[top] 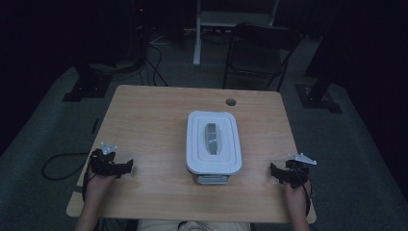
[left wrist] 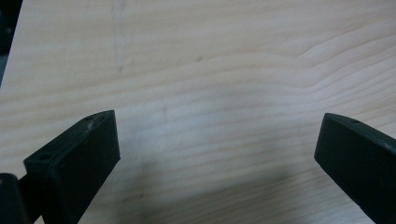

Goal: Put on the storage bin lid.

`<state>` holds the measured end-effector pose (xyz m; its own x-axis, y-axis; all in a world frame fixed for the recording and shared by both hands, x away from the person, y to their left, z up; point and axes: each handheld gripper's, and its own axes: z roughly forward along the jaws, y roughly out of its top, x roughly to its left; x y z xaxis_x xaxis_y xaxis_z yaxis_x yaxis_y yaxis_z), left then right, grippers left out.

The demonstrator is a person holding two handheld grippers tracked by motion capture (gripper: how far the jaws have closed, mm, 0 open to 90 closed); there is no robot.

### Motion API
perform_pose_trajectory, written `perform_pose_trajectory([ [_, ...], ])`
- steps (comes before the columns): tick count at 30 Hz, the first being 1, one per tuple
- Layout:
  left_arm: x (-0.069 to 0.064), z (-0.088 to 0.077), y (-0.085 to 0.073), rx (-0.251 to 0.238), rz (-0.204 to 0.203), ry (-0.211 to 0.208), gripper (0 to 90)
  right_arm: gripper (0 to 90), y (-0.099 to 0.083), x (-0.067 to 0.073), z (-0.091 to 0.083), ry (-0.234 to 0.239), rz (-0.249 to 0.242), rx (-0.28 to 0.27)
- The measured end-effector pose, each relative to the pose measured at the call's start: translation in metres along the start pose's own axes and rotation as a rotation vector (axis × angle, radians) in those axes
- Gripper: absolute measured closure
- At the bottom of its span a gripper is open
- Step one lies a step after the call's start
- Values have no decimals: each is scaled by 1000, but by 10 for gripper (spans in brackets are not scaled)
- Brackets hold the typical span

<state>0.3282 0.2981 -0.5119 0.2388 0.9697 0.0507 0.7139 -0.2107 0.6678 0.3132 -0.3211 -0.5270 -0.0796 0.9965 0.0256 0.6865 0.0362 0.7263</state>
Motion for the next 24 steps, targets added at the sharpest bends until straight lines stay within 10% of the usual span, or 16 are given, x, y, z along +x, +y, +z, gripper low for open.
perform_pose_trajectory([
  [24,11,9,-8,-19,-78,14,10,129,2,3,2,-16,-3,6],
])
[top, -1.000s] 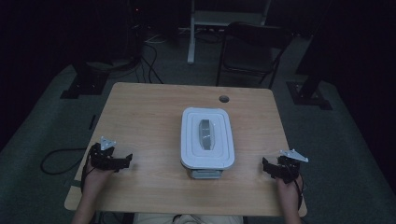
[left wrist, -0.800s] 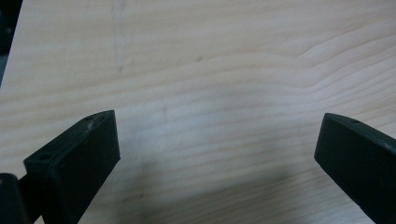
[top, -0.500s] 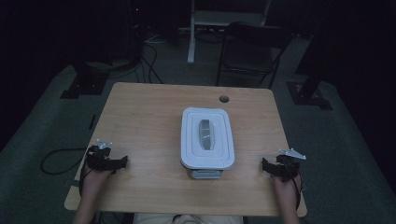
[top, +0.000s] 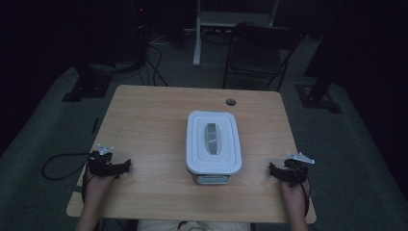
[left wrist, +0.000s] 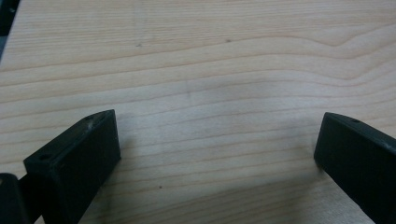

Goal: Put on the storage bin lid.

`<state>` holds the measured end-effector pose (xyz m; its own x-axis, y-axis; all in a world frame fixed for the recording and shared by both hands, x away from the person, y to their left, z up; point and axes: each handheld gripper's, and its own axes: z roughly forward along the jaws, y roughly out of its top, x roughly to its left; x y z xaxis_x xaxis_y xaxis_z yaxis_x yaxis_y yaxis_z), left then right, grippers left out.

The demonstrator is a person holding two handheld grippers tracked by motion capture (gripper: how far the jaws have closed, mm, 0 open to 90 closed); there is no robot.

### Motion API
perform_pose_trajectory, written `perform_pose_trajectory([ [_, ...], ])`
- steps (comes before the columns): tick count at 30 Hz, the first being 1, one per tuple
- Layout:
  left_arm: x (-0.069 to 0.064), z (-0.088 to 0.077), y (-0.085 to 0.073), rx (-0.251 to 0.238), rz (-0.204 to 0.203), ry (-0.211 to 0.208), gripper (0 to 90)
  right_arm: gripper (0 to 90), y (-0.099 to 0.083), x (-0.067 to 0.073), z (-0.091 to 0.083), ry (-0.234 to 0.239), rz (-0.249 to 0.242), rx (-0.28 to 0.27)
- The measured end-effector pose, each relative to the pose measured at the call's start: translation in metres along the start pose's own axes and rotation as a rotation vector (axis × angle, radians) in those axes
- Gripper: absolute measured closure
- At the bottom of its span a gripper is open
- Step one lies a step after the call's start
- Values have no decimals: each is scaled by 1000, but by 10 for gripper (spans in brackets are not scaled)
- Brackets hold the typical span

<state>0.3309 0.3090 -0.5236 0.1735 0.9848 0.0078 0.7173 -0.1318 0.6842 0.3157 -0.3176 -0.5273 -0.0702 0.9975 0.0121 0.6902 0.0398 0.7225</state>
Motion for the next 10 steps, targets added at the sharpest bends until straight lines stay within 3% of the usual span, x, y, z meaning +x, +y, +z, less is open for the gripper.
perform_pose_trajectory([
  [10,1,0,0,-1,-12,11,10,129,1,1,1,-11,13,-1],
])
